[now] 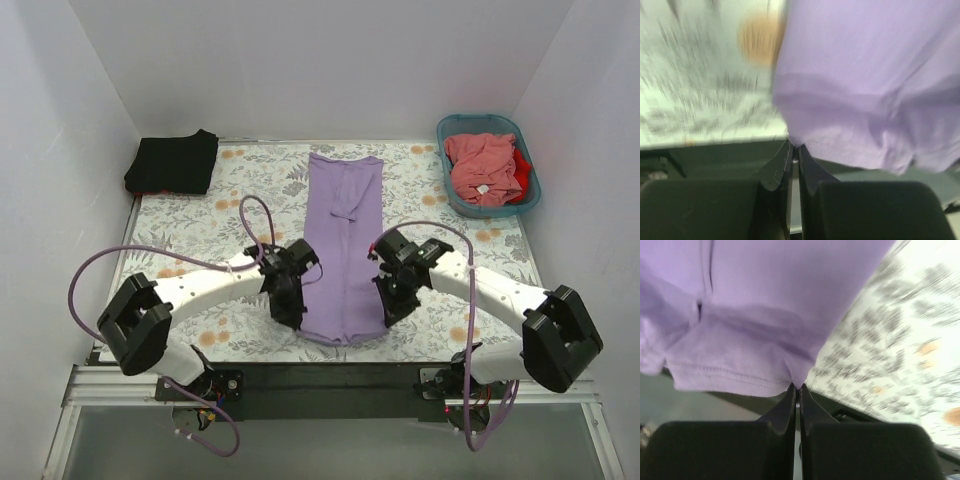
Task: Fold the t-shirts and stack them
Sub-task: Fold the tshirt
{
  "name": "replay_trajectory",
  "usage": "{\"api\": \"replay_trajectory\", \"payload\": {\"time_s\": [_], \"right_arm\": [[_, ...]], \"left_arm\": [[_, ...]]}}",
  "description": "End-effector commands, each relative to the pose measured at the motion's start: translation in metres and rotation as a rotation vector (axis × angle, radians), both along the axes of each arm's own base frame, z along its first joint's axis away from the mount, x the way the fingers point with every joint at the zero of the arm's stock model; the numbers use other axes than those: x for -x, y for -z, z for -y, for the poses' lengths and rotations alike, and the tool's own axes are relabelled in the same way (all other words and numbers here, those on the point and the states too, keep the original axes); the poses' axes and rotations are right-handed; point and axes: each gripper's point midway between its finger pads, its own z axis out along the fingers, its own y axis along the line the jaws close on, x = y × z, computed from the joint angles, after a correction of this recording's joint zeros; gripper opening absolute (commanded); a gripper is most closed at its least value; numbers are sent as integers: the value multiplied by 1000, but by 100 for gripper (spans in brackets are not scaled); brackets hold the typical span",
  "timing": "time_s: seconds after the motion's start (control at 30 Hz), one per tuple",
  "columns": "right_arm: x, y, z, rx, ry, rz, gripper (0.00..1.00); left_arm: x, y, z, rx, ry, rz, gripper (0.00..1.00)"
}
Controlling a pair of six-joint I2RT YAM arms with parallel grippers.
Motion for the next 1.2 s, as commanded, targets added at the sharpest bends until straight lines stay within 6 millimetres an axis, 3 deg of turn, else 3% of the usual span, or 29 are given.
{"api": "replay_trajectory", "payload": {"time_s": [0.0,0.1,0.17,0.2,0.23,0.43,0.5,0.77,1.03,1.17], "right_arm": [[-61,-18,7,53,19,151,1],[-110,-34,11,90,35,255,1],[-138,-41,11,94,41,299,1],[-146,-42,10,96,42,309,1],[-154,-42,12,97,52,314,1],[-194,-41,18,109,85,344,1],[-202,-39,22,114,94,340,1],[-236,-39,28,100,139,355,1],[-266,-36,22,87,168,370,1],[-278,-25,22,96,176,360,1]], "left_arm": [[-88,-24,11,47,-48,236,0],[-143,-35,13,40,-82,339,0],[-167,-38,11,15,-93,397,0],[-181,-44,15,19,-90,431,0],[-189,-35,12,-6,-96,417,0],[-238,-35,6,-39,-114,507,0],[-249,-31,4,-59,-116,518,0],[-294,-44,3,-57,-133,597,0],[-317,-29,-2,-86,-151,610,0],[-325,-19,-5,-106,-161,608,0]]}}
